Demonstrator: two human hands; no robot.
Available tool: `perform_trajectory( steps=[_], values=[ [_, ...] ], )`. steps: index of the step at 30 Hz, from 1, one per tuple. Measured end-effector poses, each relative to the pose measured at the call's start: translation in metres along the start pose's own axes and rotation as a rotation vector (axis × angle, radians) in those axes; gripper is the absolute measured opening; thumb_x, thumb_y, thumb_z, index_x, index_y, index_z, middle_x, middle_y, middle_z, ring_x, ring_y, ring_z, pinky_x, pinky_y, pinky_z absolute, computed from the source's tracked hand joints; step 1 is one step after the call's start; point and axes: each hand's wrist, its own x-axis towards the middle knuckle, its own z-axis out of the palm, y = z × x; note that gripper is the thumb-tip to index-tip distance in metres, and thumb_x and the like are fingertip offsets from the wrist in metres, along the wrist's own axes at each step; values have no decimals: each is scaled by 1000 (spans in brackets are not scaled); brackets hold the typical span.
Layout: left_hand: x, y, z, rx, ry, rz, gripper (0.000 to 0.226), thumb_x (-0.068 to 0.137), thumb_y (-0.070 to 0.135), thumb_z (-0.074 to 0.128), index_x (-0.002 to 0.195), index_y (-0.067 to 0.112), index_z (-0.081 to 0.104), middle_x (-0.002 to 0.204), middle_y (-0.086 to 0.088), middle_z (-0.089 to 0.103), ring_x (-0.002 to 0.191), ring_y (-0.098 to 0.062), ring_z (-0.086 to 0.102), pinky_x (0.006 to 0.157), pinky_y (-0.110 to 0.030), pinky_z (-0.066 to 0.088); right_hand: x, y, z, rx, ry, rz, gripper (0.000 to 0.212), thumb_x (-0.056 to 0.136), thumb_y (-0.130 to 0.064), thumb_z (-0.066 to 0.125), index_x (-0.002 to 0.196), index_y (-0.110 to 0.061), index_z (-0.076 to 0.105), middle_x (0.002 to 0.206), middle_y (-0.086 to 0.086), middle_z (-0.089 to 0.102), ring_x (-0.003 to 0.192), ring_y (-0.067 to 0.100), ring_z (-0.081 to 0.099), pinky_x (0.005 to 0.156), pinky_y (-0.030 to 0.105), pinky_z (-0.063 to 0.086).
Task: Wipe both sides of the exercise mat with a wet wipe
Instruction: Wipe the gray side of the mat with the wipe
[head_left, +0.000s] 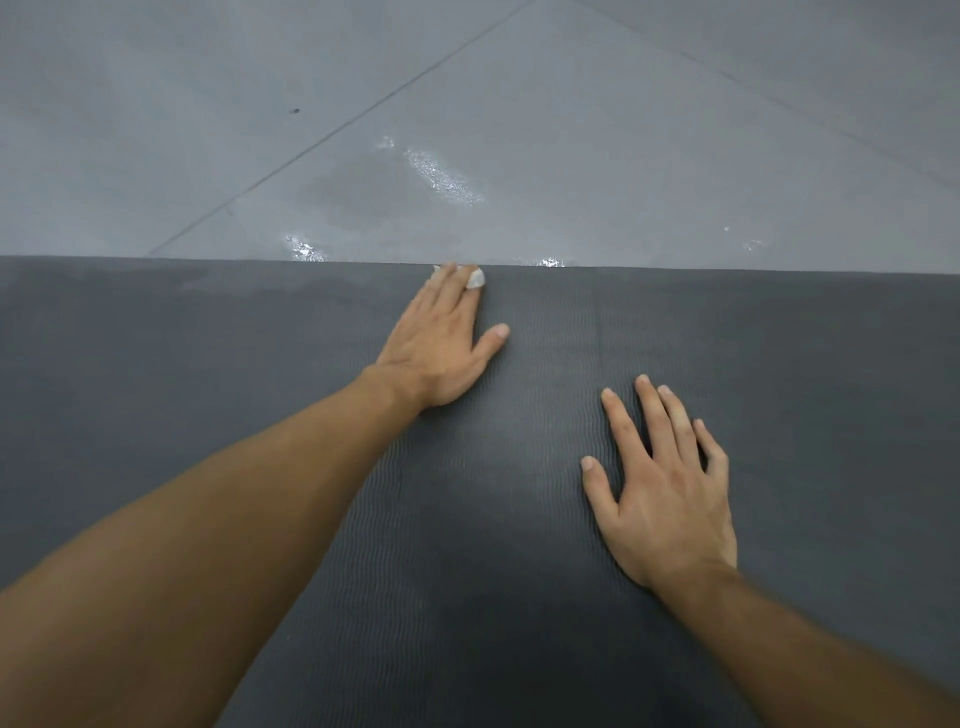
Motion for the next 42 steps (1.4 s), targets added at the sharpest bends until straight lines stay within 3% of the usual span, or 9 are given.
perform_trajectory(
  steps=[4, 7, 10, 14, 23, 27, 31, 37, 42],
  values=[
    [-7, -23, -5, 19, 19, 82, 76, 104, 56, 21, 163, 8, 21, 171, -6, 19, 159, -20, 5, 130, -39, 7, 0, -1, 0, 9, 2, 4, 71, 99, -60, 27, 164, -30, 28, 172, 4, 20, 160, 21, 12, 126, 51, 20],
    [-22, -57, -10, 11, 88, -57, 72, 103, 54, 24, 162, 12, 25, 169, -4, 22, 159, -21, 8, 129, -44, 11, 0, -1, -1, 8, -4, 2, 71, 99, -60, 26, 164, -30, 28, 172, 4, 19, 160, 20, 11, 126, 50, 19],
    [-40, -85, -14, 34, 143, -196, 62, 108, 45, 34, 162, 17, 24, 170, 1, 21, 159, -17, 5, 129, -43, 3, 0, 0, -2, 7, -10, 0, 71, 99, -60, 26, 164, -30, 27, 172, 4, 19, 160, 20, 11, 126, 50, 19],
    [-60, -112, -18, 15, 158, -358, 65, 107, 50, 29, 163, 19, 21, 171, 6, 15, 159, -14, 3, 129, -47, 1, 0, 0, -2, 11, -28, 0, 72, 99, -60, 25, 164, -30, 26, 173, 4, 18, 160, 20, 11, 126, 50, 20],
    [-61, -109, -8, 14, 231, -380, 64, 106, 55, 27, 163, 27, 20, 171, 12, 14, 159, -16, 4, 128, -49, 4, 7, -9, -5, -35, -65, -30, 75, 102, -64, 18, 165, -22, 26, 174, 1, 14, 161, 21, 7, 128, 47, 15],
    [-62, -109, -7, 22, 212, -386, 65, 105, 55, 22, 164, 29, 15, 171, 14, 10, 159, -17, 2, 128, -50, 3, 54, -56, -12, 13, -109, -62, 86, 98, -68, 9, 166, -17, 17, 175, 0, 6, 161, 21, 0, 129, 39, 6],
    [-63, -109, -8, 11, 209, -381, 66, 104, 56, 20, 164, 29, 14, 171, 14, 9, 159, -17, 2, 128, -50, 3, 111, -103, -12, 70, -154, -87, 81, 101, -67, 9, 167, -20, 11, 175, -2, -1, 161, 21, -5, 130, 43, 3],
    [-63, -109, -9, 53, 191, -371, 67, 104, 58, 24, 163, 28, 18, 172, 13, 7, 159, -17, 0, 128, -50, 3, 112, -99, 3, 15, -22, -117, 82, 99, -73, 12, 166, -27, 20, 174, 0, 11, 161, 21, 3, 128, 45, 9],
    [-61, -110, -9, 50, 154, -304, 64, 108, 46, 26, 164, 18, 17, 173, 6, 6, 160, -18, -1, 129, -49, 5, 113, -103, 6, 0, 5, -110, 80, 99, -72, 14, 165, -27, 22, 174, 1, 14, 161, 21, 4, 128, 47, 13]
  ],
)
